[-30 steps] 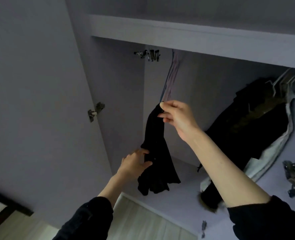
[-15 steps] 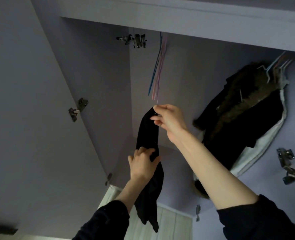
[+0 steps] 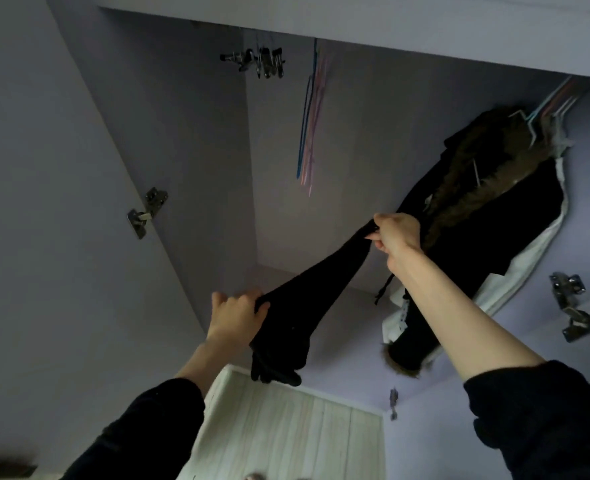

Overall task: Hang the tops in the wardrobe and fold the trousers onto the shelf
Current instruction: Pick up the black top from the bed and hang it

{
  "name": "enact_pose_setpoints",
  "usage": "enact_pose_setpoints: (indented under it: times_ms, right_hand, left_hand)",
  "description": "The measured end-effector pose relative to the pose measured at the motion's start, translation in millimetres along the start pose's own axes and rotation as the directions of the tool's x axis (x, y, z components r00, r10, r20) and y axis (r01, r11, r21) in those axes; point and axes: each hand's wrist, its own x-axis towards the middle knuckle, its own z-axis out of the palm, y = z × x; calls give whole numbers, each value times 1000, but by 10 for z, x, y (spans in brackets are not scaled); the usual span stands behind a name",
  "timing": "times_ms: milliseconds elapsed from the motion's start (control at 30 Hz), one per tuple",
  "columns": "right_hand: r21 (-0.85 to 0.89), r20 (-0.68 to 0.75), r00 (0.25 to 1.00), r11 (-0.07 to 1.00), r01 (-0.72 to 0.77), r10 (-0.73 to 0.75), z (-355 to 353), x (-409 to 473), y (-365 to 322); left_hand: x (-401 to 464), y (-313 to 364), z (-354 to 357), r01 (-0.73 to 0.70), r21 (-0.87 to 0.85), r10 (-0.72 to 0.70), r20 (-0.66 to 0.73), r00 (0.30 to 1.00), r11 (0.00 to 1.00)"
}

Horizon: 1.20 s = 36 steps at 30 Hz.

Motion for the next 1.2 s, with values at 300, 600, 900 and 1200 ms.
enact_pose_setpoints:
  times_ms: [300,600,900,1200]
  right_hand:
    - [6,-127,989,997,-80,80,-233,207,-10]
    - [-180,122,990,979,93,-72,-314,134,-205]
    - [-130,578,786,925,356,-221,-47,-375,-438]
    - [-177,618,737,864,472,-276,-86,-479,-533]
  left_hand:
    - [238,-312,-422,-257,382,344,-180,922,888]
    - [394,0,-815,-367,-113,369,-4,929,923]
    - [431,691,-913,-283,-599,244,-148,958,749]
    - [470,804,-1093,-173,-699,118,-126,985,694]
